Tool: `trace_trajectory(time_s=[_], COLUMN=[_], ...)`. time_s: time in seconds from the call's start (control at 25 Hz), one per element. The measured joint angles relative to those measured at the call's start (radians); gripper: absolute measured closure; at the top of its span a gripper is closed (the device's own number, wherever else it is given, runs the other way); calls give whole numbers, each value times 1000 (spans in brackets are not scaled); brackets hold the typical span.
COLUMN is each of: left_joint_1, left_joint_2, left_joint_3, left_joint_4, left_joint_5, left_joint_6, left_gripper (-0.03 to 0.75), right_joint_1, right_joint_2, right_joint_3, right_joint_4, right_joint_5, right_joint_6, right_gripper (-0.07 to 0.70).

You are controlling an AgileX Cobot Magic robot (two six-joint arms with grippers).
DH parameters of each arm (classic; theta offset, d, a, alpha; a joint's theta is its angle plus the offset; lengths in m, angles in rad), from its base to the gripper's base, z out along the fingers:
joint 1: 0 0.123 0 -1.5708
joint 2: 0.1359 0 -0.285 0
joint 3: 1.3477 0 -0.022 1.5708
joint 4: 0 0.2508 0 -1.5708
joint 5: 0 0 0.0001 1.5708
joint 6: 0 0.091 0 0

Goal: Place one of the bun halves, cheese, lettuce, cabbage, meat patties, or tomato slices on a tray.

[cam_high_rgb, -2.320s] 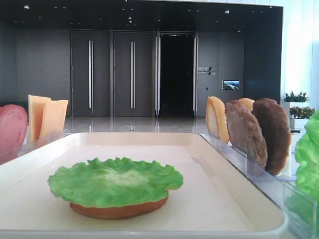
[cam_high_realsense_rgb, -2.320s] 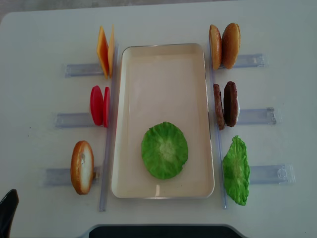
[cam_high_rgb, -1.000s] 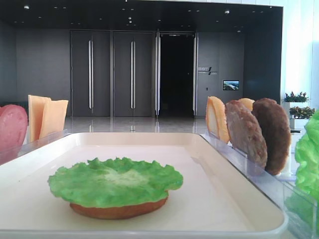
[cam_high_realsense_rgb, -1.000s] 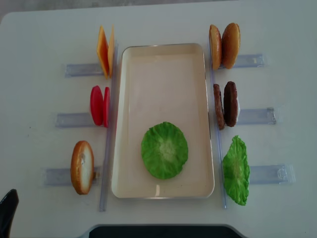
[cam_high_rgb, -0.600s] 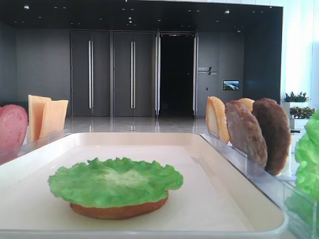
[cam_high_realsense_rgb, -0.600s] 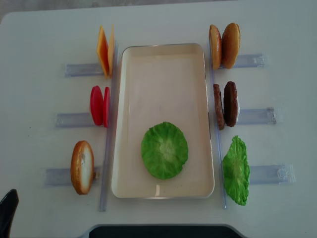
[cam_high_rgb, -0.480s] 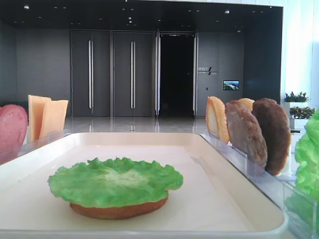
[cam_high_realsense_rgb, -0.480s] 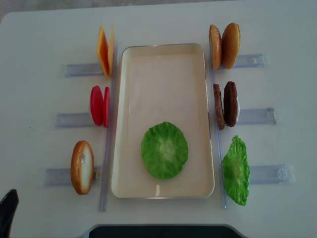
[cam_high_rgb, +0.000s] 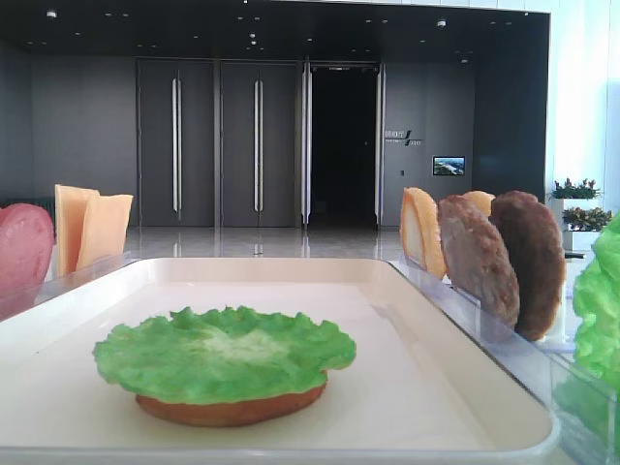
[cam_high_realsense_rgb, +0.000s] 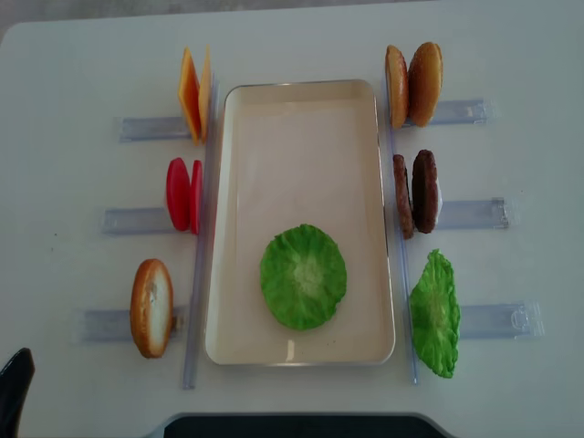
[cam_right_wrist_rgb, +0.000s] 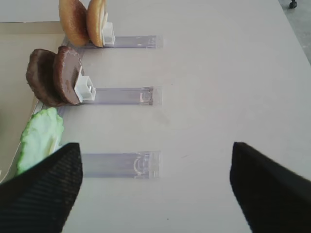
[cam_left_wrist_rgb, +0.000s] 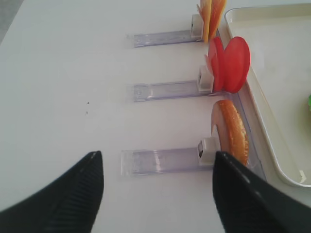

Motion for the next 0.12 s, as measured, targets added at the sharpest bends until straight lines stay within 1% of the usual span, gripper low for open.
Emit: trace_trajectory(time_s=[0.12], left_joint_1=[0], left_joint_2=[0], left_joint_3=[0], left_joint_4=[0], left_joint_5=[0], left_joint_6=[0], left_gripper=[181], right_joint_1=[0], right_joint_2=[0], right_joint_3=[0], right_joint_4=[0], right_joint_5=[0], right_joint_6=[0], right_gripper=[45])
